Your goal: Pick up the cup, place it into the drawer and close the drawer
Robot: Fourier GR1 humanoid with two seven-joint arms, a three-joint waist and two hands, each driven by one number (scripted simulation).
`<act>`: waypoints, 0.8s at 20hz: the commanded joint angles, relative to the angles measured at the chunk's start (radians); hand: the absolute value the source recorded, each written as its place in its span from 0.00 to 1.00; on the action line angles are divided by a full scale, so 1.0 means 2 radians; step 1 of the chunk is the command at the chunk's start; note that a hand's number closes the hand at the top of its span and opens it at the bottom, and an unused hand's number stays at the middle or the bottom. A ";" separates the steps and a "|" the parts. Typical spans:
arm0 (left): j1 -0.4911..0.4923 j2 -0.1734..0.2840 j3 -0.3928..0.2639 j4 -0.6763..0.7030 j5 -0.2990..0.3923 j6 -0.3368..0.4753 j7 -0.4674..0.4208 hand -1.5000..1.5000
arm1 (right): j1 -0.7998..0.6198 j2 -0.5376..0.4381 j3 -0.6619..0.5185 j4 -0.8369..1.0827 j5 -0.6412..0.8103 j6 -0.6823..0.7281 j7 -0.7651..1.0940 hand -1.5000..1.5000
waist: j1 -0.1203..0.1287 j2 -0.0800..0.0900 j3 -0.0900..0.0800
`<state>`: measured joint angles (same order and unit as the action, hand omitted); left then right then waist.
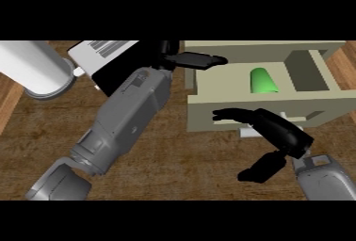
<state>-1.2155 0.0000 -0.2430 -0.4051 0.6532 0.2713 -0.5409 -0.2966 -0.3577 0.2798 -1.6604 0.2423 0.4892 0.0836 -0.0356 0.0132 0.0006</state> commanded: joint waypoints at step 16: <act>0.138 0.065 -0.003 -0.128 0.005 -0.067 0.011 0.00 | -0.186 0.033 -0.045 0.495 0.125 -0.143 -0.234 1.00 | 0.078 0.003 0.002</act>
<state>-0.9851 0.0897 -0.2418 -0.6156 0.6645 0.1677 -0.5349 -0.5991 -0.2833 0.2571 -0.8133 0.5124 0.2446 -0.2750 0.0968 0.0117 0.0014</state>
